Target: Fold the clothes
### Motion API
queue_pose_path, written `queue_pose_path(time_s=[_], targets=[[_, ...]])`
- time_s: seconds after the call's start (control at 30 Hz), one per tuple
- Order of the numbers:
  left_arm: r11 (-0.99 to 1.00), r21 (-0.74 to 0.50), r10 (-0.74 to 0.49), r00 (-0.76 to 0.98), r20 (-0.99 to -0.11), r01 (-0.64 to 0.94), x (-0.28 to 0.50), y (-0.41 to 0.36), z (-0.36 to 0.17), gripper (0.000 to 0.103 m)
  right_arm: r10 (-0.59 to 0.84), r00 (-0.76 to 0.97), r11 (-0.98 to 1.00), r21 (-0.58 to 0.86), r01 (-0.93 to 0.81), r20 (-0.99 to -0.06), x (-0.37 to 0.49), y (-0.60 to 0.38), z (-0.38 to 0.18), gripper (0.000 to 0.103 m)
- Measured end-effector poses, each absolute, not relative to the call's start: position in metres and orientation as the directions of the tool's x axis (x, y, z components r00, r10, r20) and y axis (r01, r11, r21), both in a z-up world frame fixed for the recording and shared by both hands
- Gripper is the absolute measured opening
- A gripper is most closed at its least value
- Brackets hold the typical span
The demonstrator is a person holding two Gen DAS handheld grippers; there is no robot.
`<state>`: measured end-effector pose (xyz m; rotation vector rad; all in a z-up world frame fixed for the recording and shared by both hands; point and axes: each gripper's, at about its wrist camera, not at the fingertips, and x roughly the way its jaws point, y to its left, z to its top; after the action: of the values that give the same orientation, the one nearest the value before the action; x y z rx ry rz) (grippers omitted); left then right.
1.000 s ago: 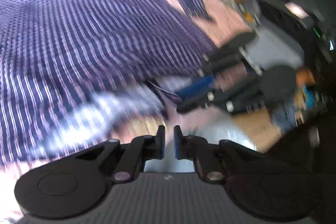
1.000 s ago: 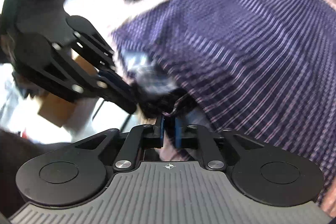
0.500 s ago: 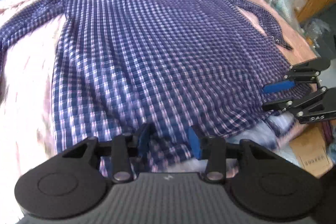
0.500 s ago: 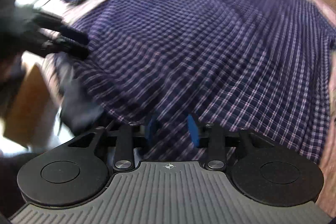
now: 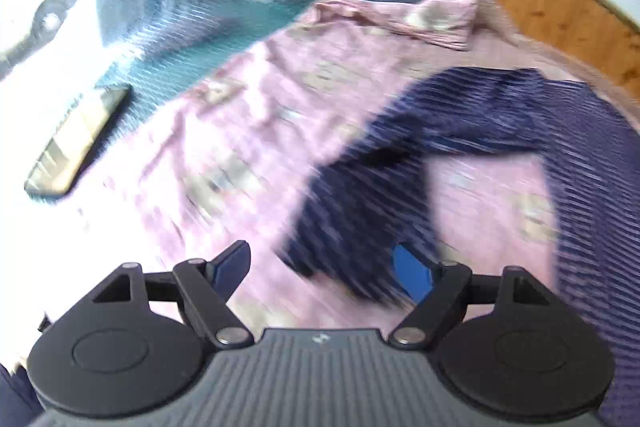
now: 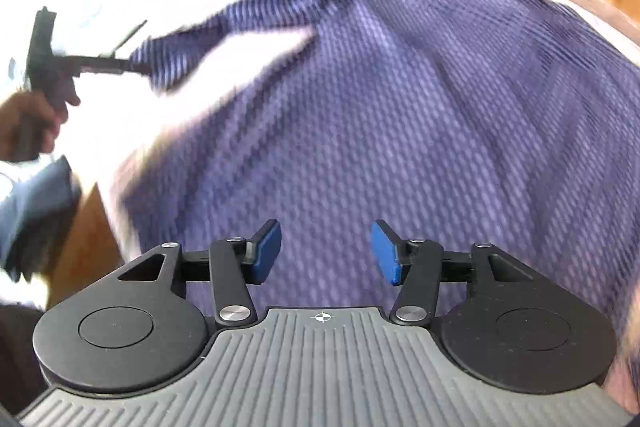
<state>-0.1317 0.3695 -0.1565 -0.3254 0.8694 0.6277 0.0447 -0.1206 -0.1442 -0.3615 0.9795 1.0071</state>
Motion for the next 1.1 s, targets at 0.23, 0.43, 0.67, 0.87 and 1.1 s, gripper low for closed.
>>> queue_pose_path(time_s=[0.23, 0.43, 0.67, 0.87, 1.1], targets=[[0.937, 0.297, 0.331, 0.739, -0.587, -0.184, -0.096, 0.280, -0.124, 0.004, 0.658, 0.081, 0.493, 0.347, -0.798, -0.749, 0.103, 0.018, -0.132, 0.062], [0.834, 0.446, 0.058, 0.752, -0.656, 0.325, -0.106, 0.182, -0.154, 0.011, 0.605, 0.217, 0.703, 0.386, -0.598, -0.766, 0.162, 0.020, -0.144, 0.067], [0.954, 0.227, 0.019, 0.715, -0.699, 0.197, -0.124, 0.216, -0.147, 0.061, 0.541, 0.247, 0.763, 0.345, -0.547, -0.804, 0.157, 0.009, -0.155, 0.067], [0.996, -0.085, -0.071, 0.697, -0.713, 0.014, -0.105, 0.238, -0.139, 0.074, 0.625, 0.164, 0.741, 0.512, -0.435, -0.764, 0.143, 0.008, -0.172, 0.069], [0.895, -0.443, -0.286, 0.681, -0.674, -0.063, -0.081, 0.249, -0.139, 0.013, 0.654, 0.107, 0.720, 0.574, -0.390, -0.749, 0.136, 0.003, -0.177, 0.070]])
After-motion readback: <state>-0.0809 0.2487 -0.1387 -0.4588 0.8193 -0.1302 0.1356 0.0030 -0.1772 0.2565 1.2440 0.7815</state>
